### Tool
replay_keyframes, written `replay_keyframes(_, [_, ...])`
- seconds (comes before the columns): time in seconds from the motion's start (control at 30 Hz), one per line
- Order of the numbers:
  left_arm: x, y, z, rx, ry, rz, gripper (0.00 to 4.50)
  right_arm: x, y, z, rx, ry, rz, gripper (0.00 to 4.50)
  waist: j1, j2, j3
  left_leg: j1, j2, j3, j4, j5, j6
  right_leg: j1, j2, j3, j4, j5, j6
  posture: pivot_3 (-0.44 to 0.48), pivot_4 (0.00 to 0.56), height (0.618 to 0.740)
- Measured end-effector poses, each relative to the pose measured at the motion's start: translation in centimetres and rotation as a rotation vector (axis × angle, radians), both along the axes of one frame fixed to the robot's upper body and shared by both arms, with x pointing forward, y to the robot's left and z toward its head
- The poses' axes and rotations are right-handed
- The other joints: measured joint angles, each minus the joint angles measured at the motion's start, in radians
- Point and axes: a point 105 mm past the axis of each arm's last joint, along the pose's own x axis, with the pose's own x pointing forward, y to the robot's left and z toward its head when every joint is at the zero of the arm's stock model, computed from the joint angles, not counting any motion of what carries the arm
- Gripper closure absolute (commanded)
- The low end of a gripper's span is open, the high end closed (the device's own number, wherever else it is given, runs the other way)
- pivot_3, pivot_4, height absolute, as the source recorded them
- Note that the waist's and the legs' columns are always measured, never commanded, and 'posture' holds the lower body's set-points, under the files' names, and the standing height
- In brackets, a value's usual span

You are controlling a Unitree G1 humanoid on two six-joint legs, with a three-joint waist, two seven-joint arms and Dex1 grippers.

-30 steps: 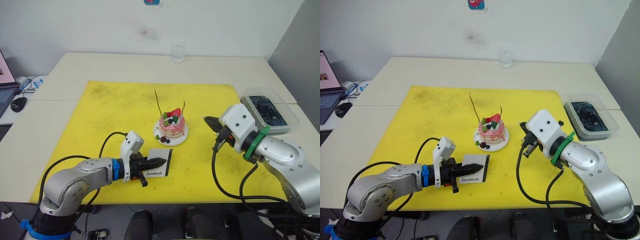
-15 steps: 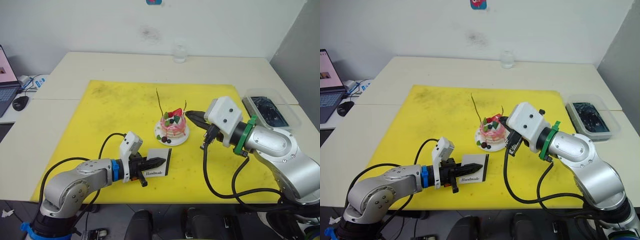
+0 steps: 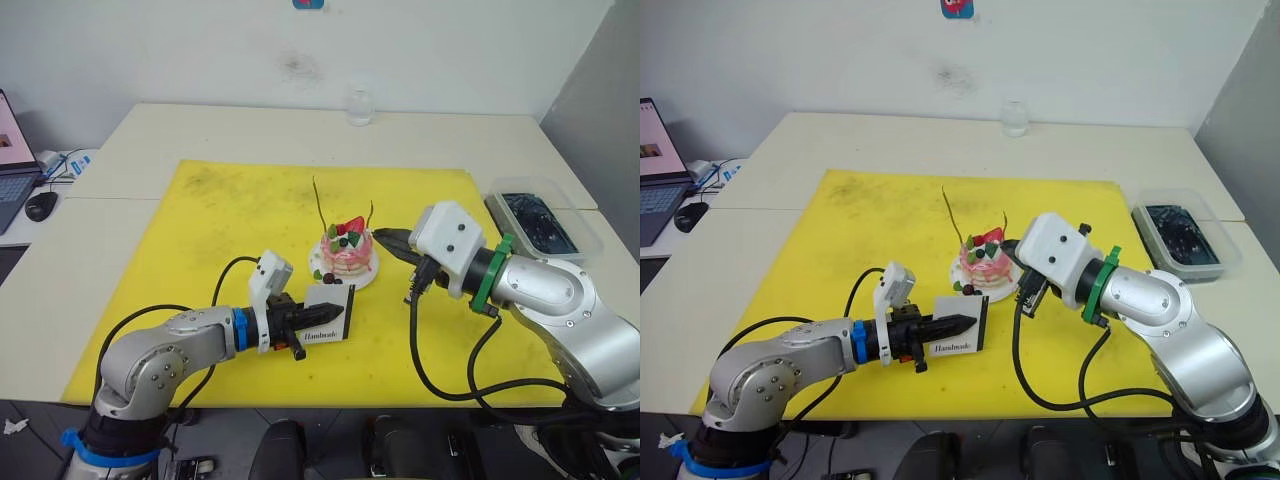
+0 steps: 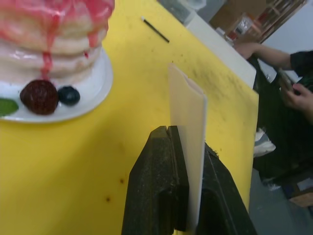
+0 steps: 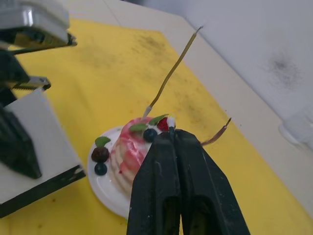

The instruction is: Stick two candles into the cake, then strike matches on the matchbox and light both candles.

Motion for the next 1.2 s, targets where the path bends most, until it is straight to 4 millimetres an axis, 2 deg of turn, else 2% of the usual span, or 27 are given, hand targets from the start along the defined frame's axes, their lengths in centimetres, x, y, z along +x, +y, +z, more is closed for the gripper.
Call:
replay_keyframes(0.23, [0.0,-0.3,0.9,-0.073,0.077,-0.035,4.5,-1.9,-0.2,-2.2,-0.035,0.081,0.056,4.48,-0.001,0.0,0.0,0.0,0.0,0.0,0.0,0.0,0.0,0.0,0.0,0.0,0.0,0.0,0.0,0.0,0.15,0.74])
replay_keyframes(0.57, [0.4,-0.2,2.0,-0.136,0.158,-0.078,4.5,-3.7,0.1,-3.4,-0.05,0.135,0.145,4.48,0.0,0.0,0.0,0.0,0.0,0.0,0.001,0.0,0.0,0.0,0.0,0.0,0.001,0.0,0.0,0.0,0.15,0.74])
replay_keyframes(0.93, [-0.1,0.0,2.0,-0.142,0.199,-0.102,4.5,-3.4,0.2,-3.0,-0.043,0.081,0.149,4.48,0.0,0.0,0.0,0.0,0.0,0.0,0.001,0.0,0.0,0.0,0.0,0.0,0.001,0.0,0.0,0.0,0.15,0.74])
replay_keyframes(1.2, [-0.1,-0.1,2.0,-0.143,0.203,-0.108,4.5,-2.9,0.5,-3.7,-0.051,0.085,0.151,4.48,0.0,0.0,0.0,0.0,0.0,0.0,0.001,0.0,0.0,0.0,0.0,0.0,0.001,0.0,0.0,0.0,0.15,0.74])
